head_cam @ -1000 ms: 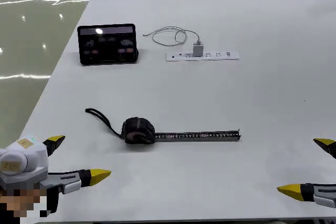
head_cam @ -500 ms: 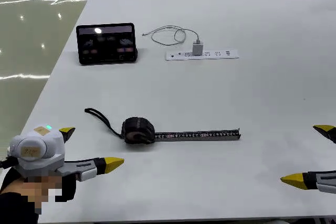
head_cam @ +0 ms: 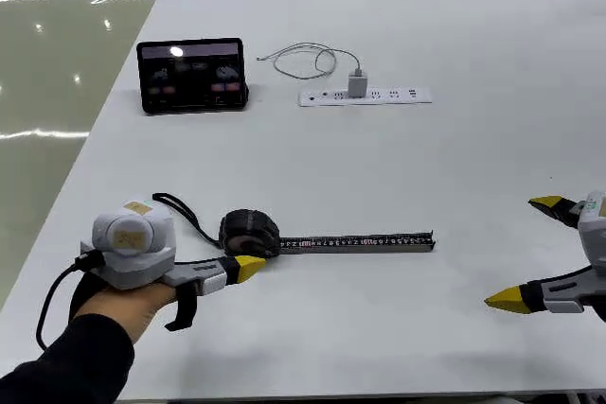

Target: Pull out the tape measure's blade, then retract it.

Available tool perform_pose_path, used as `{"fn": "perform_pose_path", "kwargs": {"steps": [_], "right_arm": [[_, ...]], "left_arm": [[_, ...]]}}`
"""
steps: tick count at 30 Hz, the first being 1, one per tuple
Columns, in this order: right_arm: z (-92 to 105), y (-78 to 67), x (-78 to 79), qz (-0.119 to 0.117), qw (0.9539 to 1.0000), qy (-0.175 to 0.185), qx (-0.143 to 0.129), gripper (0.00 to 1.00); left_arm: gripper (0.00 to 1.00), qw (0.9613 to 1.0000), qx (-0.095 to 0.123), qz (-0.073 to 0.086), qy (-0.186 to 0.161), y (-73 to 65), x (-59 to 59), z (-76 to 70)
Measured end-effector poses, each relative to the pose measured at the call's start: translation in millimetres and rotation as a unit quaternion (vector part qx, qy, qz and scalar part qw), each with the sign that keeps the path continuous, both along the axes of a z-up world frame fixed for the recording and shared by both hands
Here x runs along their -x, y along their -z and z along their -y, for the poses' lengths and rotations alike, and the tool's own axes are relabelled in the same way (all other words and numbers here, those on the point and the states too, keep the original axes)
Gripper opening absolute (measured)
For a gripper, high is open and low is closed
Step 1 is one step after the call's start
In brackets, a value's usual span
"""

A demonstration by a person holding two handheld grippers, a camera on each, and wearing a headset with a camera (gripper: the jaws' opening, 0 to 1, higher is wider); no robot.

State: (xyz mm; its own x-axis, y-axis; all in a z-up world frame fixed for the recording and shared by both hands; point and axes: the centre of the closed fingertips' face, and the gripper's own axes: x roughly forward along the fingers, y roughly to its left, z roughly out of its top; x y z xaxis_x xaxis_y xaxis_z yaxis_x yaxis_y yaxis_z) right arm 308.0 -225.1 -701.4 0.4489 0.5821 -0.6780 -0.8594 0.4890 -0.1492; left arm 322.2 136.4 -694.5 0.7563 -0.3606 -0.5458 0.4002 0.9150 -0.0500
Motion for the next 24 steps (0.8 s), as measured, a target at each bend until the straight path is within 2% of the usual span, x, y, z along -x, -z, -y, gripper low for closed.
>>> {"fn": "perform_pose_path", "kwargs": {"steps": [2, 4, 8, 11, 13, 16, 20, 24], "right_arm": [[-1.8, 2.7, -2.2, -0.002, 1.0, -0.004, 0.002, 1.0], [-6.4, 3.6, -1.8, -0.006, 0.9999, -0.012, 0.004, 1.0], [-11.1, 6.5, -5.2, -0.01, 0.9996, -0.023, 0.012, 1.0], [-13.9, 7.1, -8.4, -0.01, 0.9994, -0.029, 0.014, 1.0], [-16.2, 7.3, -10.6, -0.011, 0.9992, -0.034, 0.016, 1.0], [-19.1, 8.5, -14.8, -0.013, 0.9988, -0.043, 0.021, 1.0], [-24.8, 6.8, -18.6, -0.016, 0.9982, -0.052, 0.024, 1.0], [-30.7, 9.5, -22.3, -0.019, 0.997, -0.069, 0.031, 1.0]], "left_arm": [[1.0, 0.9998, 0.0, -0.012, -0.014, 5.7, -1.7, -0.4], [1.0, 0.9997, 0.002, -0.012, -0.022, 8.9, -4.5, 1.4], [1.0, 0.9989, -0.006, 0.001, -0.047, 19.1, -14.9, -3.2], [1.0, 0.9988, 0.001, 0.002, -0.049, 21.3, -14.8, 5.0], [1.0, 0.9986, -0.01, 0.005, -0.052, 26.0, -15.4, 6.5], [1.0, 0.9981, -0.014, 0.012, -0.058, 29.9, -18.0, 8.6], [1.0, 0.9981, -0.007, 0.024, -0.057, 29.1, -23.4, 12.8], [1.0, 0.9979, -0.002, 0.026, -0.059, 30.0, -28.4, 14.9]]}}
